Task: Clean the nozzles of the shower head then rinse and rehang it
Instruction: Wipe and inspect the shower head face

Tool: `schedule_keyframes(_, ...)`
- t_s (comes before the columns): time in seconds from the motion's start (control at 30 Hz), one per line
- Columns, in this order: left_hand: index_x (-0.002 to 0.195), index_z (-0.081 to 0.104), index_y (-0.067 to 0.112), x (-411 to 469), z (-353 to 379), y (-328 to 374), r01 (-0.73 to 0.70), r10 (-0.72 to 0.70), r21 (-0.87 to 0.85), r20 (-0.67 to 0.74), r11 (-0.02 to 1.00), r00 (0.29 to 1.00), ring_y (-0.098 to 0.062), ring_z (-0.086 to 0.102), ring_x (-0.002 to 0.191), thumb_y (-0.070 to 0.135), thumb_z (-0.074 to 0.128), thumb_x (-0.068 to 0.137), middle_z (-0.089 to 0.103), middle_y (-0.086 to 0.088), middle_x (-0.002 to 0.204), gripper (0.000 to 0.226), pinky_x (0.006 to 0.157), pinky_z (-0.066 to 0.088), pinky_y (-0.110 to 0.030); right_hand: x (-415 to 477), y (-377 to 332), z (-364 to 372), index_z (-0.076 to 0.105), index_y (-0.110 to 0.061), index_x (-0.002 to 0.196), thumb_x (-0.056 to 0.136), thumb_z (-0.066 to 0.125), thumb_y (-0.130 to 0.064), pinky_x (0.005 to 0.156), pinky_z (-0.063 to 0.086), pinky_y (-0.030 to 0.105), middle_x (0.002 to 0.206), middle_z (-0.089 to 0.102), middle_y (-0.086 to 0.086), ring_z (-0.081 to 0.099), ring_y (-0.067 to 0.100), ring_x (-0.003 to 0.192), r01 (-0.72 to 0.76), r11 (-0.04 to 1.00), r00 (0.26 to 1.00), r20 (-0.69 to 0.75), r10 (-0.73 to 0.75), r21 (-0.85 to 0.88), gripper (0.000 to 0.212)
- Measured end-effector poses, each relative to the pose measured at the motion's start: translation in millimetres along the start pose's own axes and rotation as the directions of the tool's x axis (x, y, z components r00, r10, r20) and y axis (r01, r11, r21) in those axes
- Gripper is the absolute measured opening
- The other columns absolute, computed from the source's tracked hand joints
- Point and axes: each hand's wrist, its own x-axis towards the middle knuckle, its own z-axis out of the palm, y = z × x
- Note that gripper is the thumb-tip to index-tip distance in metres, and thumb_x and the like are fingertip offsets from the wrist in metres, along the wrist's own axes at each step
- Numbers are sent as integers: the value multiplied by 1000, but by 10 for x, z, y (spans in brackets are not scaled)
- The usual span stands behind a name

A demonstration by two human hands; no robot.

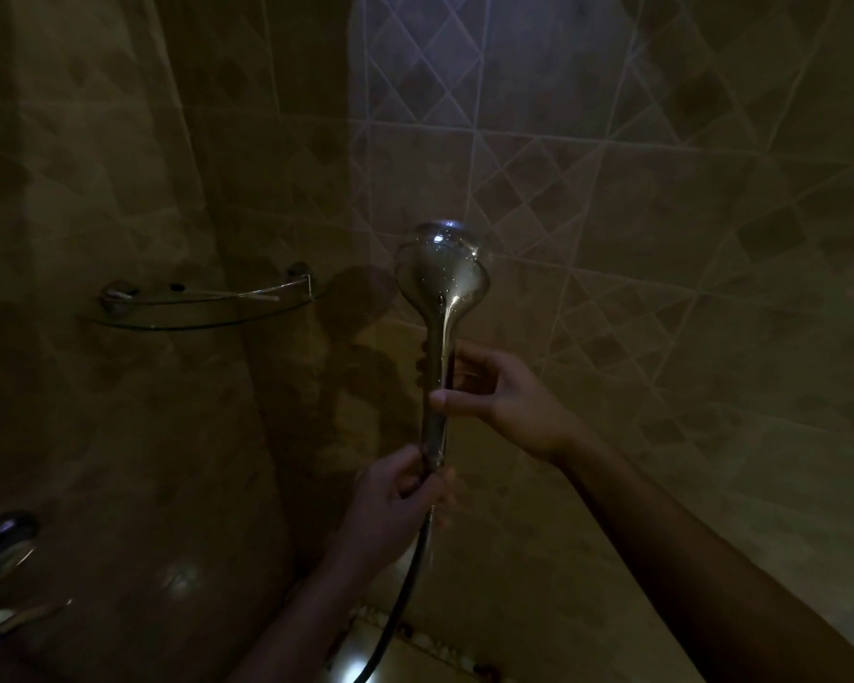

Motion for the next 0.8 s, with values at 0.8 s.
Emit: schedule_keyframes(0.8, 98, 73, 19, 19, -8, -66, 24, -26, -60, -36, 998, 999, -25, 70, 61, 13, 71, 90, 73, -21, 76, 11, 57, 57, -31, -44, -130, 26, 58, 2, 121, 86, 74, -6, 84, 55, 40, 105, 61, 34, 65, 34, 93, 20, 995, 1000, -15, -21, -102, 40)
